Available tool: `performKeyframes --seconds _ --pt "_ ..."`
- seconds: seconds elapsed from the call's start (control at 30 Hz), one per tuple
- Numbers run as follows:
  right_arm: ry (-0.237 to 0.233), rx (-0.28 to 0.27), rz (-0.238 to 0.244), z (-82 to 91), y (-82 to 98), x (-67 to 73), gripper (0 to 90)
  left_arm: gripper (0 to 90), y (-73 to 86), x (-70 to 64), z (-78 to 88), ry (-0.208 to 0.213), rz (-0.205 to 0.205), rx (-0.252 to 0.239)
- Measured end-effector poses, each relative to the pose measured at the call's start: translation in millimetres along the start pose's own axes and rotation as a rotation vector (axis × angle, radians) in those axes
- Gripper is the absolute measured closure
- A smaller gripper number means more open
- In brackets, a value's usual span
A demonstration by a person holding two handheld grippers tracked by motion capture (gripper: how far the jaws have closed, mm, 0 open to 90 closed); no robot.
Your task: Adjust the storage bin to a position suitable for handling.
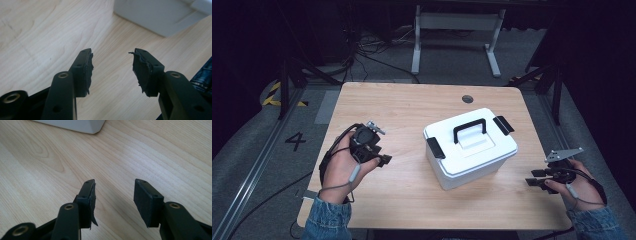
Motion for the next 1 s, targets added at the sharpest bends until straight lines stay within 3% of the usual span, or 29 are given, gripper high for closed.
performKeyframes --seconds 0.17,0.23,0.53,1.0 --pt "0.003 0.000 -0.016 0.6 3.9 -0.2 51.8 48.8 -22.0 -18.5 4.1 0.047 -0.048 -0.017" --pt "0.000 0.004 -0.018 0.5 2.7 -0.1 51.5 48.1 -33.2 -25.1 2.9 0.037 -0.072 -0.004" --pt "-0.010 0.004 -0.023 -2.3 0.9 3.2 50.7 47.7 -58.6 -46.1 0.0 0.088 -0.127 -0.007" --pt "-0.010 0.007 -0.044 -2.4 12.3 5.2 50.7 49.0 -105.9 -82.8 -13.4 0.174 -0.212 -0.067"
Point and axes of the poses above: each handheld gripper's, and its own axes: z roughly backward along the jaws, y roughly out of its underside, x roughly to its left, the point moved 7 cm from there along -z, roughly forward along the jaws, and after that the axes turned 7 degrees about z, right-handed, at the moved point
